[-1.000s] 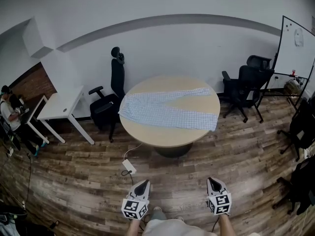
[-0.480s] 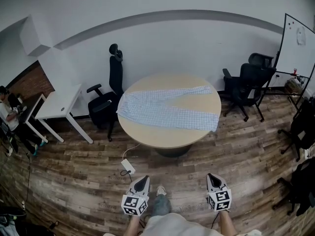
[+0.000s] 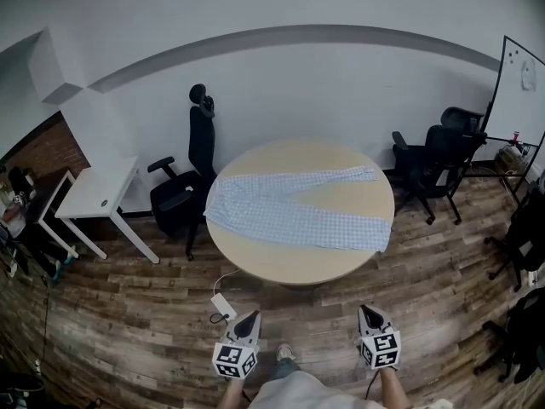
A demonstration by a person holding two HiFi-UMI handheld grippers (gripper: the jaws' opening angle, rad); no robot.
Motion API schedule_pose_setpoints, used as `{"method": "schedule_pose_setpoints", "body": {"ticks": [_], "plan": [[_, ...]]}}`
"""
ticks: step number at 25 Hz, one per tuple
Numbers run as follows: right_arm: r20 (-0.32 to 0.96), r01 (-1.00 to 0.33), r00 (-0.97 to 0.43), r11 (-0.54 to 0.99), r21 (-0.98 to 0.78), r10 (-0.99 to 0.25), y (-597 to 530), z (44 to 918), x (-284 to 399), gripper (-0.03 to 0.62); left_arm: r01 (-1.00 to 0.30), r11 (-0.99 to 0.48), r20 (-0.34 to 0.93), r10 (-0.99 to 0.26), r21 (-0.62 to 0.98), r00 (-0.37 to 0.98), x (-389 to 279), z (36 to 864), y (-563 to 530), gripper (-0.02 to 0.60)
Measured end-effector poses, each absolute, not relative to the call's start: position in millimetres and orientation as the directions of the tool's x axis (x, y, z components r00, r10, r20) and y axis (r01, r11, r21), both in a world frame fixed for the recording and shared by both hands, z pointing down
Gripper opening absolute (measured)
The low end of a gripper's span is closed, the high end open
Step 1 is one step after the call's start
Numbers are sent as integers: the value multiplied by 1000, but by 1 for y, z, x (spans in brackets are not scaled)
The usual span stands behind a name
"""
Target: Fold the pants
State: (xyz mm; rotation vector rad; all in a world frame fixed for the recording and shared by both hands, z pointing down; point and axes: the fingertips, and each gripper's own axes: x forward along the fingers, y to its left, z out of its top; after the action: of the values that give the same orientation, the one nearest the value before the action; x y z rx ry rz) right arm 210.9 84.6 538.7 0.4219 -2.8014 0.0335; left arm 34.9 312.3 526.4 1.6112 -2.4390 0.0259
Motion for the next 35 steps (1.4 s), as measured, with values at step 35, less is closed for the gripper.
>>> {"method": "schedule_pose_setpoints", "body": {"ticks": [35], "plan": [[383, -380, -846, 923, 56, -371, -5, 550, -12, 28, -953, 272, 218, -946, 130, -240, -217, 538, 203, 31]]}}
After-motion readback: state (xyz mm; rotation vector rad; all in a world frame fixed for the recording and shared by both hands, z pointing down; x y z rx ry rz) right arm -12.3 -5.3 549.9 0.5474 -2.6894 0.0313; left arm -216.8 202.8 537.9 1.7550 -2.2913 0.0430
